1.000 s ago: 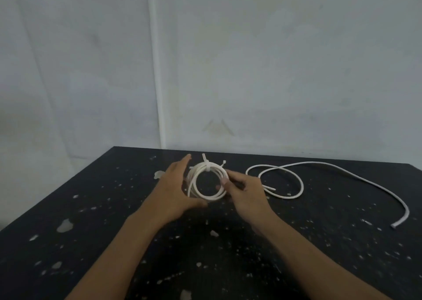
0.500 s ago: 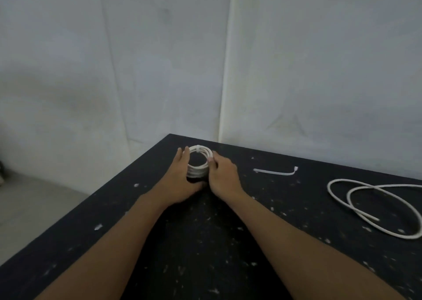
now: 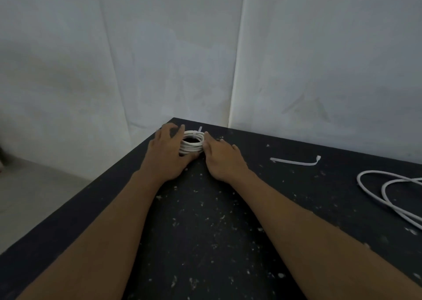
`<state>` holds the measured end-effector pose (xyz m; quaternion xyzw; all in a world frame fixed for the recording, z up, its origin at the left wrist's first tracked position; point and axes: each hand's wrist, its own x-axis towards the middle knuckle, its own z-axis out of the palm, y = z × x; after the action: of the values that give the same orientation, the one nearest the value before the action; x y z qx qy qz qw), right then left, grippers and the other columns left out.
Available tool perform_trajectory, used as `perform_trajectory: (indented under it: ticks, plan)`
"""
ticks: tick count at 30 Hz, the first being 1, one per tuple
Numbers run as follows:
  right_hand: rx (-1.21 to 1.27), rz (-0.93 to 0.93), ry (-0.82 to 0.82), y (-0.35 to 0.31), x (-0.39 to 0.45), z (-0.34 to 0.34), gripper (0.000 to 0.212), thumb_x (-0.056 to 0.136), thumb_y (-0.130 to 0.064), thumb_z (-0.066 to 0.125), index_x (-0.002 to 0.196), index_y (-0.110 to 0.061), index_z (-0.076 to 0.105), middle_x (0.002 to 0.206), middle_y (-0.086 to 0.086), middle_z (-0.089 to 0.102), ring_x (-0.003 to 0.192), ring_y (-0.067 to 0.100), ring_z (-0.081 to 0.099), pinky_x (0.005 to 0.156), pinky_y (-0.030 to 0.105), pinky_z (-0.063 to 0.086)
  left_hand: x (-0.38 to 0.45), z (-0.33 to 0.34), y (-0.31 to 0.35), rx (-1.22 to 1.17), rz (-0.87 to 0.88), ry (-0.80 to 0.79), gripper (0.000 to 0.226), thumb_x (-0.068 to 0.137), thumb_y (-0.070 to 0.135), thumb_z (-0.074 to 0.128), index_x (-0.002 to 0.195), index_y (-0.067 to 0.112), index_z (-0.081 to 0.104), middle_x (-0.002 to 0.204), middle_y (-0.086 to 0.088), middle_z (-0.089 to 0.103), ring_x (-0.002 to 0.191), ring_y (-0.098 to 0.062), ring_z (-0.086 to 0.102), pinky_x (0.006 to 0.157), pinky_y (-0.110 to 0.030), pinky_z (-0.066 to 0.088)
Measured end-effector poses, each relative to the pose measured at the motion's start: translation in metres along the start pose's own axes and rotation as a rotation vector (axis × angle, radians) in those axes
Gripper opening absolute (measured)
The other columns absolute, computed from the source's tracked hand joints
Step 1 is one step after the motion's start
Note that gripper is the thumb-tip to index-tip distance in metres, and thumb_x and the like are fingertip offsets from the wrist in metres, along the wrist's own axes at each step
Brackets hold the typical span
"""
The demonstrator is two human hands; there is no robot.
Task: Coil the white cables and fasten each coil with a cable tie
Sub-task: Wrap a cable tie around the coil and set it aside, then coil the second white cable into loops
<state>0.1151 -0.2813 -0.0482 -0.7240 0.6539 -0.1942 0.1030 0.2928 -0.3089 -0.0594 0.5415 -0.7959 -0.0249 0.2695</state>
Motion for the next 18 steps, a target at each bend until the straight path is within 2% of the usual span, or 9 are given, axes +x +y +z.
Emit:
perform_trajectory:
  ticks: [3, 6, 8, 10, 12, 14, 16, 18]
  plan:
    - [-0.009, -0.011, -0.03, -0.001, -0.005, -0.002, 0.059, 0.114, -0.042, 0.024, 0.169, -0.024, 0.011, 0.17, 0.005, 0.035, 0.161, 0.029, 0.02, 0.13, 0.055, 0.013, -0.004, -0.001, 0.0, -0.042, 0.018, 0.049, 0.071, 0.094, 0.044, 0.07, 0.151, 0.009, 0.048, 0.154, -0.009, 0.047, 0.134, -0.028, 0.053, 0.108, -0.047, 0.047]
    - [-0.038, -0.021, -0.063, -0.002, -0.01, -0.002, 0.066, 0.113, -0.045, 0.026, 0.169, -0.021, 0.0, 0.173, 0.003, 0.027, 0.162, 0.027, 0.015, 0.131, 0.054, 0.011, -0.008, -0.004, 0.002, 0.0, 0.034, 0.06, 0.069, 0.092, 0.036, 0.073, 0.149, 0.006, 0.05, 0.158, -0.015, 0.046, 0.142, -0.032, 0.048, 0.114, -0.047, 0.042]
    - [-0.037, -0.019, -0.056, -0.002, -0.016, -0.003, 0.07, 0.112, -0.044, 0.03, 0.169, -0.019, -0.004, 0.174, 0.005, 0.024, 0.162, 0.026, 0.016, 0.131, 0.052, 0.012, -0.012, -0.006, 0.004, 0.002, 0.048, 0.095, 0.073, 0.087, 0.034, 0.075, 0.149, 0.005, 0.051, 0.16, -0.018, 0.043, 0.146, -0.036, 0.043, 0.117, -0.054, 0.038]
    - [-0.045, -0.025, -0.046, -0.002, -0.026, -0.007, 0.071, 0.112, -0.043, 0.032, 0.169, -0.016, -0.002, 0.174, 0.006, 0.025, 0.161, 0.024, 0.02, 0.131, 0.049, 0.013, -0.016, -0.008, 0.01, 0.016, 0.098, 0.101, 0.075, 0.085, 0.032, 0.073, 0.151, 0.007, 0.048, 0.164, -0.016, 0.036, 0.15, -0.035, 0.036, 0.12, -0.056, 0.033]
    - [-0.058, -0.034, -0.058, 0.0, -0.039, -0.01, 0.07, 0.112, -0.043, 0.032, 0.169, -0.015, 0.001, 0.174, 0.007, 0.023, 0.161, 0.024, 0.02, 0.132, 0.047, 0.012, -0.02, -0.009, 0.017, 0.049, 0.14, 0.075, 0.075, 0.089, 0.031, 0.07, 0.155, 0.011, 0.042, 0.169, -0.01, 0.028, 0.154, -0.029, 0.029, 0.125, -0.051, 0.023]
    - [-0.081, -0.042, -0.079, 0.004, -0.056, -0.013, 0.069, 0.112, -0.045, 0.03, 0.169, -0.016, 0.005, 0.175, 0.007, 0.019, 0.162, 0.024, 0.015, 0.133, 0.045, 0.01, -0.027, -0.009, 0.023, 0.075, 0.153, 0.051, 0.076, 0.093, 0.035, 0.065, 0.159, 0.015, 0.034, 0.172, -0.005, 0.02, 0.157, -0.024, 0.022, 0.128, -0.045, 0.015]
    - [-0.088, -0.065, -0.087, 0.009, -0.077, -0.018, 0.066, 0.113, -0.045, 0.03, 0.169, -0.016, 0.012, 0.176, 0.006, 0.018, 0.163, 0.023, 0.014, 0.132, 0.042, 0.01, -0.038, -0.01, 0.035, 0.097, 0.211, 0.016, 0.076, 0.095, 0.043, 0.057, 0.161, 0.017, 0.029, 0.173, -0.003, 0.014, 0.158, -0.021, 0.015, 0.128, -0.046, 0.014]
    - [-0.047, -0.104, -0.075, 0.014, -0.102, -0.025, 0.058, 0.113, -0.039, 0.033, 0.165, -0.015, 0.027, 0.172, 0.005, 0.028, 0.158, 0.023, 0.025, 0.131, 0.04, 0.016, -0.053, -0.008, 0.055, 0.083, 0.306, -0.034, 0.072, 0.098, 0.042, 0.05, 0.162, 0.02, 0.027, 0.173, 0.001, 0.009, 0.159, -0.015, 0.009, 0.129, -0.043, 0.012]
